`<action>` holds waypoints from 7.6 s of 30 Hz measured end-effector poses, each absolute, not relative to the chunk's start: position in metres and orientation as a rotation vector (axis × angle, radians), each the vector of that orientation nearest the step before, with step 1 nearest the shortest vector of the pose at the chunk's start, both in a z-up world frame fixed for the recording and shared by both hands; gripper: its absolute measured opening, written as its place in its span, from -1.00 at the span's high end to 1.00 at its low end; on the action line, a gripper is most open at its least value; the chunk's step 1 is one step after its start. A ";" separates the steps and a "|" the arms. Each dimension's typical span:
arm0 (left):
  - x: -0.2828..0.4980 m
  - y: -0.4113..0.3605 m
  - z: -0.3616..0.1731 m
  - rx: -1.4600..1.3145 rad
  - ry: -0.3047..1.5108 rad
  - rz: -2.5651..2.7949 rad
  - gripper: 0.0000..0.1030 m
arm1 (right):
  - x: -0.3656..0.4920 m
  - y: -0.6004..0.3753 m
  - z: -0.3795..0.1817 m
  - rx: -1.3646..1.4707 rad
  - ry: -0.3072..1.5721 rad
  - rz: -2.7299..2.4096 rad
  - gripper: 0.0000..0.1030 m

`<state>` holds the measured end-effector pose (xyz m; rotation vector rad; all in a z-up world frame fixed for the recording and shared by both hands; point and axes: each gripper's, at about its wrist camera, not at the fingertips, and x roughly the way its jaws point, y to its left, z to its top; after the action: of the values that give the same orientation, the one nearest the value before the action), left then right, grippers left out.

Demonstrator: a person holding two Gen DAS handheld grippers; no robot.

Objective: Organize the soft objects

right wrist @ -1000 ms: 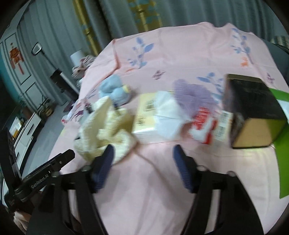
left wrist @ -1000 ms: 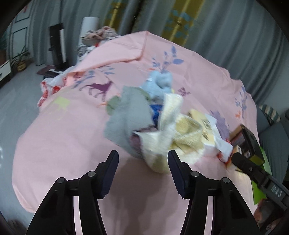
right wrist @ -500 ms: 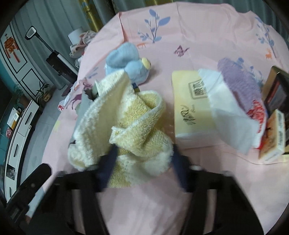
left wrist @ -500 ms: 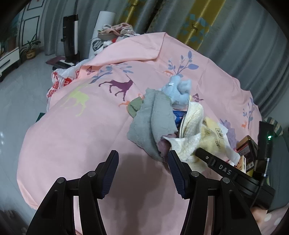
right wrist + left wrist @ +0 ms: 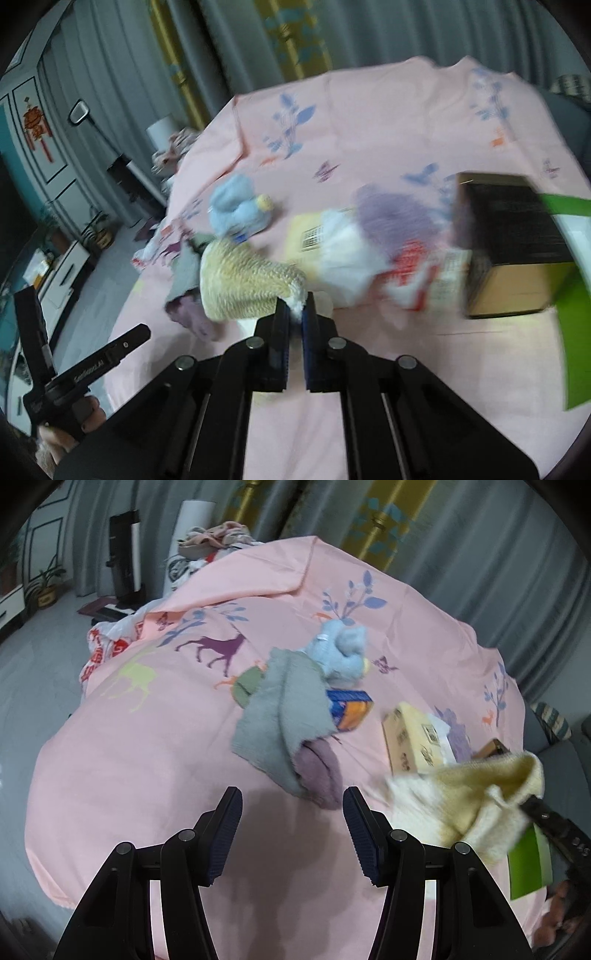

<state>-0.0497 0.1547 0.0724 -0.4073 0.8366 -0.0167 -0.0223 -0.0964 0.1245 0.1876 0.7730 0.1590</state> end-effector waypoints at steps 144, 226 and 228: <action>-0.048 0.165 0.089 -0.448 0.779 0.071 -0.82 | -0.017 -0.123 0.126 0.320 0.751 0.231 -0.82; -0.053 -0.074 0.039 -0.096 0.993 -0.545 0.39 | -0.021 -0.175 0.023 0.600 1.110 0.300 0.35; -0.056 -0.083 0.053 -0.073 0.949 -0.556 0.41 | -0.023 -0.186 0.035 0.610 1.067 0.295 0.39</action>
<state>-0.0561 -0.0835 0.0534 -0.0734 0.9493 -0.5561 -0.0230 -0.1857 0.0354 0.6103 1.0674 0.2947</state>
